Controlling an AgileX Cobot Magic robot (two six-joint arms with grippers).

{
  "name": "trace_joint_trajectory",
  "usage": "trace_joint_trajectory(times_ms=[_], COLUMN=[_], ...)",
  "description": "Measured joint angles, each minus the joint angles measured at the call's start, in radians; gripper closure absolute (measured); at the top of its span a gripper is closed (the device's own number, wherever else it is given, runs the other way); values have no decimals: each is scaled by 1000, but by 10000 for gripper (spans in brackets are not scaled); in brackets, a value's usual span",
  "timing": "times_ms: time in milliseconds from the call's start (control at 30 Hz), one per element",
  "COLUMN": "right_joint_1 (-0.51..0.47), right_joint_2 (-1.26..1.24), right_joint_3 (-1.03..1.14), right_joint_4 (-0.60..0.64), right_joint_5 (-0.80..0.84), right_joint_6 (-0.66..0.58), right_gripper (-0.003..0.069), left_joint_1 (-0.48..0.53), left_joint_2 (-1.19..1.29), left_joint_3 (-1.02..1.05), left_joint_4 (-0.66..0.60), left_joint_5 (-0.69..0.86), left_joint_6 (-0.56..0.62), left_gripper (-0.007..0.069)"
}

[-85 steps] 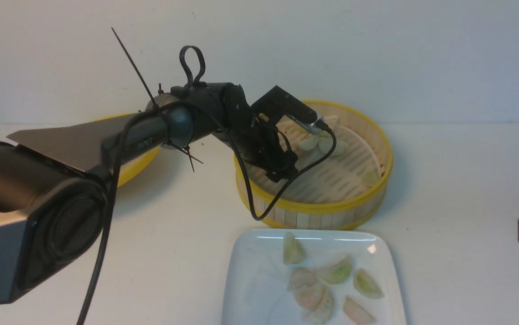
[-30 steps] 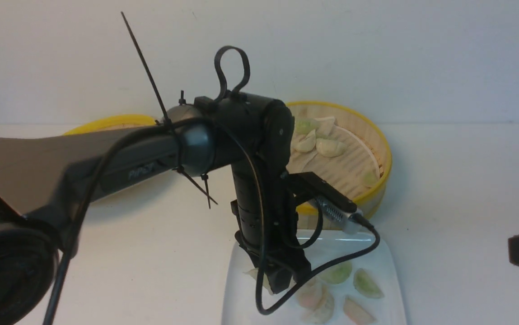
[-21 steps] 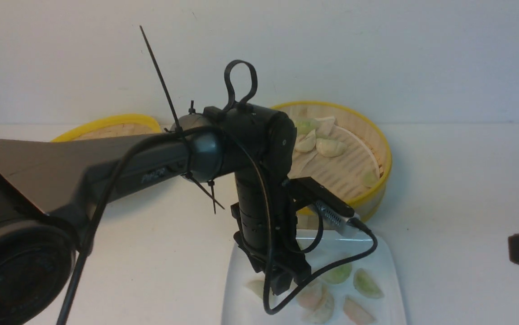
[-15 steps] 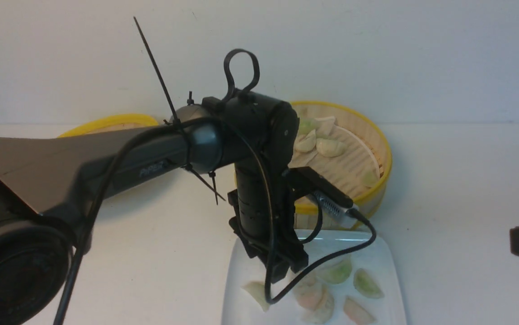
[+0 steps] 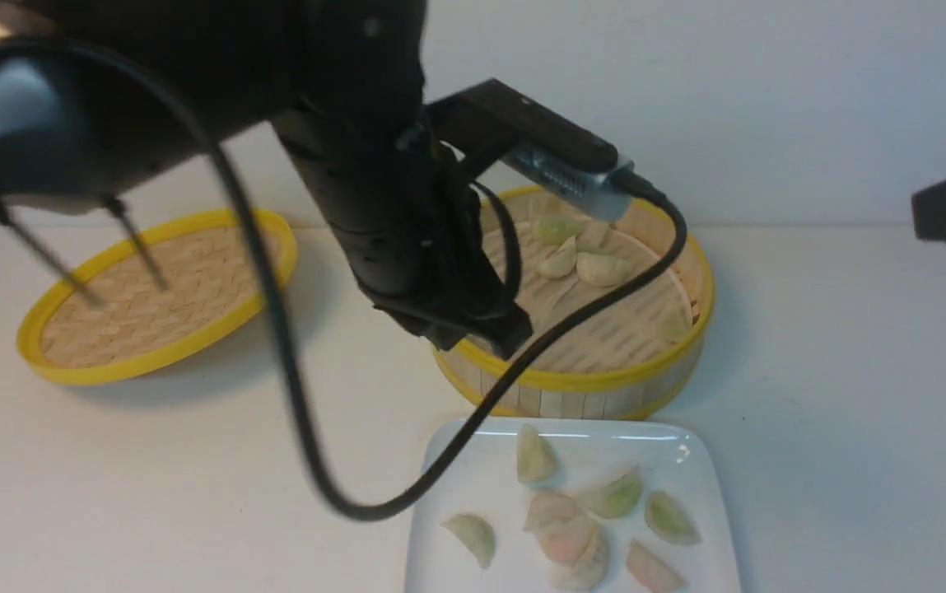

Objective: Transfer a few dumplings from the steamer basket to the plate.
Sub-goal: Use the right arm to grab a dumpling from inside the steamer

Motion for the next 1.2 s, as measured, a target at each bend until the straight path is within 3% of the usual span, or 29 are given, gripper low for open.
trace_joint_trajectory(times_ms=[267,400,533,800,933,1200], right_joint_1=[244,345,371,372,372,372], right_joint_2=[314,540,698,950,1010,1068], right_joint_3=[-191,-337,-447,-611,-637,-637], right_joint_4=[-219,-391,-477,-601,-668,-722], right_joint_5=[4,4,3,-4,-5,-31], right_joint_6=[-1,22,108,193,242,306], right_gripper=[669,648,589,347,270,246], left_joint_1=[0,0,0,0,0,0], left_joint_2=[-349,-494,-587,-750,-813,-857], left_joint_3=[250,408,507,595,596,596], left_joint_4=[-102,-158,-204,-284,-287,-290], left_joint_5=[10,22,22,23,24,27], left_joint_6=[-2,-3,-5,-5,-5,-5], left_gripper=[631,631,631,631,631,631])
